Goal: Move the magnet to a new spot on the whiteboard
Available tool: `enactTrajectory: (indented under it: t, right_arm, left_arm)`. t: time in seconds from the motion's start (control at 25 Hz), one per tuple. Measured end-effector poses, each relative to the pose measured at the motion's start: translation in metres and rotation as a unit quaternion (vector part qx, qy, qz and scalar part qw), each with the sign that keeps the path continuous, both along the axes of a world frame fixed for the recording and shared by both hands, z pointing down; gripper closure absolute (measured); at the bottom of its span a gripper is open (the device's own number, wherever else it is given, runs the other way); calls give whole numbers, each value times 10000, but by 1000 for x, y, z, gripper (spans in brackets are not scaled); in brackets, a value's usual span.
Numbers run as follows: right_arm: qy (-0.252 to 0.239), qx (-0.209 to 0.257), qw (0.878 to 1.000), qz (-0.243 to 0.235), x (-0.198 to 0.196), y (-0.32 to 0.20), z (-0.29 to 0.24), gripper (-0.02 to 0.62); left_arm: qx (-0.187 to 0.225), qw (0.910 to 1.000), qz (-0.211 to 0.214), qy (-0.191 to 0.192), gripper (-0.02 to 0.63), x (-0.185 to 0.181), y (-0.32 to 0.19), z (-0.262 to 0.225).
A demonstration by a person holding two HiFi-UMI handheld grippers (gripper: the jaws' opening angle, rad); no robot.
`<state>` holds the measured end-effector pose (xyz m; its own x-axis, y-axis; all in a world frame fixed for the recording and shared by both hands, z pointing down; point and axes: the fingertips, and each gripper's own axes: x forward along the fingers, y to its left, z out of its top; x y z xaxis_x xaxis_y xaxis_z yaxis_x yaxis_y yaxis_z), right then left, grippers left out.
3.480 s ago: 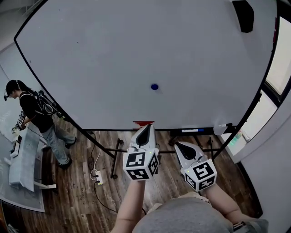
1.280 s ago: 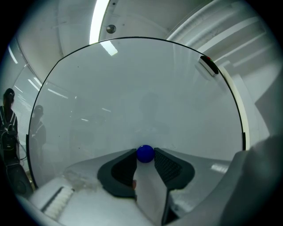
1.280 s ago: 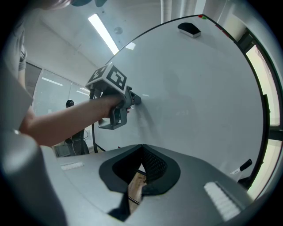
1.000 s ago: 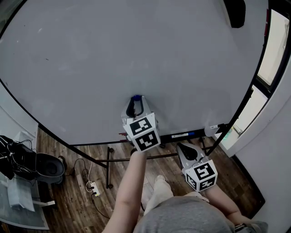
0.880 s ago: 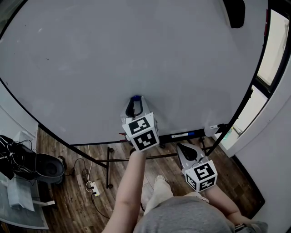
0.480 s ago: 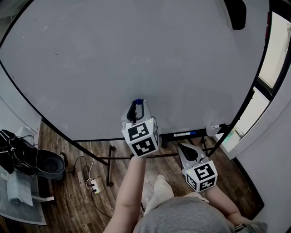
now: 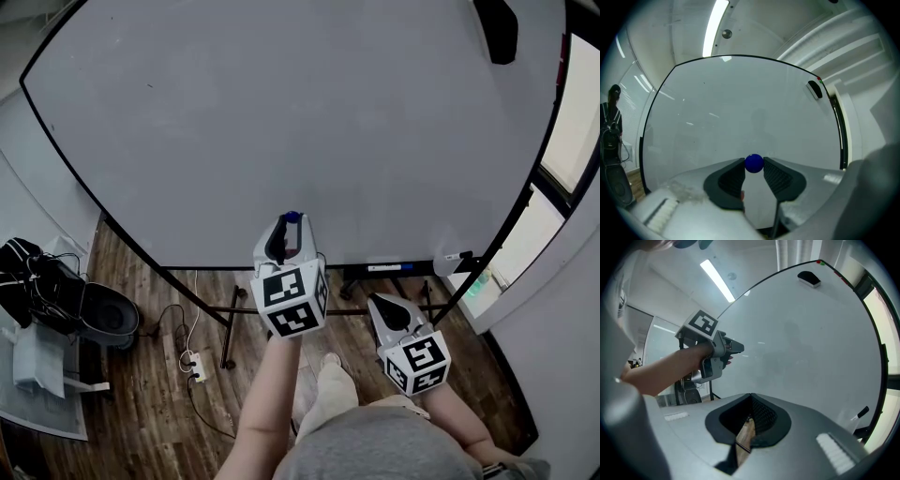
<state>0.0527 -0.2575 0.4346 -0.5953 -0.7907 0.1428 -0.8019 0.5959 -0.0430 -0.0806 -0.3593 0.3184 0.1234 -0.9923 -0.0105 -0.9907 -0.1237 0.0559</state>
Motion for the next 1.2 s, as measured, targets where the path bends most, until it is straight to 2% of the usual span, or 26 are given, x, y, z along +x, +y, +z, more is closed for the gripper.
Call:
enactTrajectory:
  t: [0.64, 1.2]
  right_arm:
    - [28, -60, 9985, -534, -17, 31, 1, 594]
    - [16, -54, 9968, -801, -71, 10, -4, 594]
  left_arm:
    - [9, 9989, -460, 124, 472, -35, 55, -1]
    - [96, 9970, -757, 156, 472, -104, 42, -12]
